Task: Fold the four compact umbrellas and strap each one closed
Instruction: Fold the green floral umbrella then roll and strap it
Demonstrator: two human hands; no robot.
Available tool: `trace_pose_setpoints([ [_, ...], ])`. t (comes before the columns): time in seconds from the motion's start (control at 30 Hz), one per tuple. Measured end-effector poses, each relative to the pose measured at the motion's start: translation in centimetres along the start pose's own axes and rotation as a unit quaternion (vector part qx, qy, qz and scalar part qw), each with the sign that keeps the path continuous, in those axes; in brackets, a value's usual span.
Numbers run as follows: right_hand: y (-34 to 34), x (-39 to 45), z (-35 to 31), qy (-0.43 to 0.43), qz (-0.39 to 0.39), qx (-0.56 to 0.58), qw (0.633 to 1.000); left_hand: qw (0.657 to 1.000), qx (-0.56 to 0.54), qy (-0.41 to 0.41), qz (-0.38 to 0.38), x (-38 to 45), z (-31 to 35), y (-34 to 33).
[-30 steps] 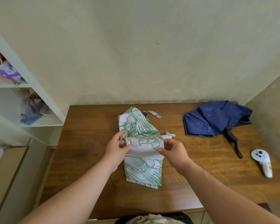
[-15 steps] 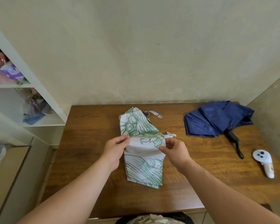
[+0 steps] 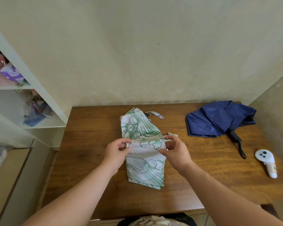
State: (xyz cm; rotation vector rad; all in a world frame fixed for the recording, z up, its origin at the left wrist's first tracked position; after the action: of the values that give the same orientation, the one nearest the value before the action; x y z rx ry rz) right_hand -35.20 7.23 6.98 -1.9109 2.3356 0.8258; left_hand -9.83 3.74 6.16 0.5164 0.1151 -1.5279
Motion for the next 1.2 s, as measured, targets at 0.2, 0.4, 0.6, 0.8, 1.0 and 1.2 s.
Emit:
trace_pose_setpoints([
  [0.2,-0.1,-0.7,-0.8,0.023,0.001,0.002,1.0,0.999,-0.041,0.011,-0.031,-0.5,0.2,-0.5],
  [0.4,0.2,-0.9,-1.0,0.024,0.039,-0.092,0.995,0.999,-0.005,0.001,0.033,-0.3,-0.3,-0.1],
  [0.6,-0.1,-0.9,-0.7,0.048,0.018,-0.116,0.992,0.998,0.039,-0.041,0.009,-0.6,-0.8,-0.2],
  [0.8,0.1,-0.6,0.1,0.076,0.031,-0.191,0.978,0.984,0.153,-0.086,0.023,-0.5,-1.3,0.1],
  [1.0,-0.1,-1.0,0.2,0.154,0.065,-0.234,0.958,0.98,0.17,-0.097,0.03,-0.4,-2.1,0.4],
  [1.2,0.0,-1.0,0.6,0.139,0.065,-0.21,0.966,0.986,0.138,-0.083,0.051,-1.0,-3.1,0.6],
])
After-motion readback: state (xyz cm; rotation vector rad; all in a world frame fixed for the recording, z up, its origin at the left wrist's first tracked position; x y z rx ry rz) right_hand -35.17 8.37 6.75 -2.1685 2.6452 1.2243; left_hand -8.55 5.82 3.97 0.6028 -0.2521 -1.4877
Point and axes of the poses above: each hand's wrist, its own x-axis towards the middle knuckle, its own y-axis out of the back of the hand, z = x × y, the point moved 1 cm from there along x, towards the middle knuckle, and after that the axes turned 2 degrees about z, right-handed, at the moved point
